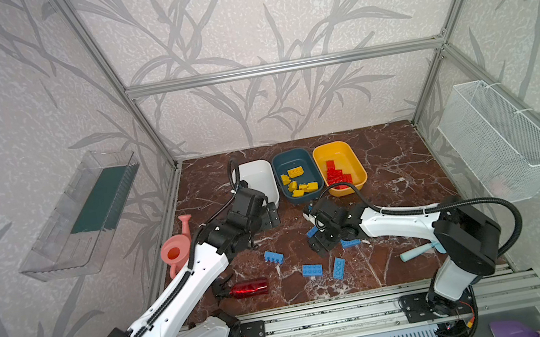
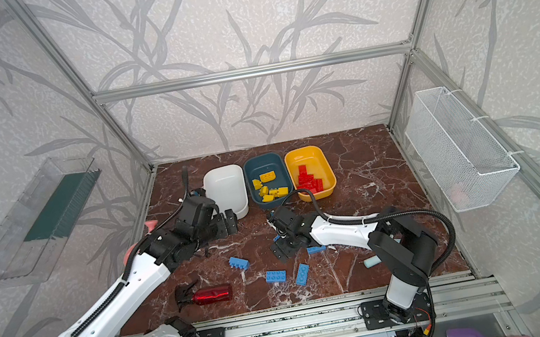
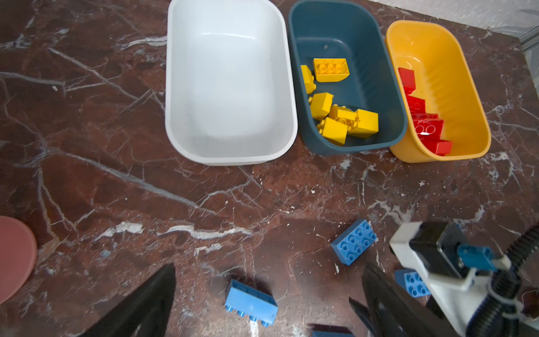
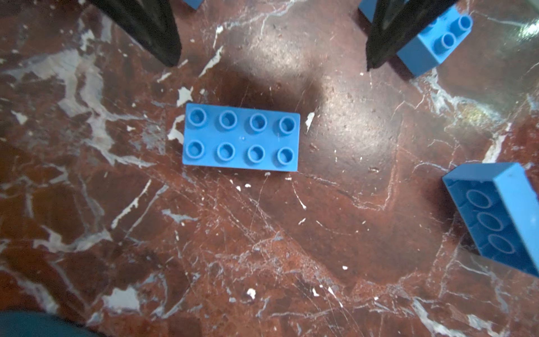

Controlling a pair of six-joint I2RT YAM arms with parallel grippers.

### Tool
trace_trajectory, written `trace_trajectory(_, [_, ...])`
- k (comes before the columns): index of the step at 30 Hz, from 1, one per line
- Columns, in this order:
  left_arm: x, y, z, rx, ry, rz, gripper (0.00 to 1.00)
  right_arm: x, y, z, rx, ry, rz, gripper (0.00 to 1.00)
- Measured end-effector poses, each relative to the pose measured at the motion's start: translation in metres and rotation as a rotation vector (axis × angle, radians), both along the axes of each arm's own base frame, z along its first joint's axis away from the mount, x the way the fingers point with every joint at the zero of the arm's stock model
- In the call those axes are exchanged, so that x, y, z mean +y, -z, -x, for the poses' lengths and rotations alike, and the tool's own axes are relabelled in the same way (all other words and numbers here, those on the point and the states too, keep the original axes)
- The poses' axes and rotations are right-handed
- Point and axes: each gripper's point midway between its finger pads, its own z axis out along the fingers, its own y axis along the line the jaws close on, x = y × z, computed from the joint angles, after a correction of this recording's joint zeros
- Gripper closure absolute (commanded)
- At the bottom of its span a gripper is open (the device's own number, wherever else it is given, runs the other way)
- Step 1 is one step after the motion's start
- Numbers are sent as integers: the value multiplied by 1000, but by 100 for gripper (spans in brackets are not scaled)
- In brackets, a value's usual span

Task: Sort the legos into containers by color
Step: 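Withdraw the left arm while the right gripper grasps and lifts a blue brick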

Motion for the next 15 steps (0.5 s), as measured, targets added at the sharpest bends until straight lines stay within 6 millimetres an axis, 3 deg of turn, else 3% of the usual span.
trace_trajectory(10, [28, -3, 27, -57, -38, -12, 1, 6, 25, -17, -1, 25, 74, 6])
trace_trajectory(15, [37, -8, 33, -72, -62, -9, 1, 9, 27, -22, -5, 32, 86, 16])
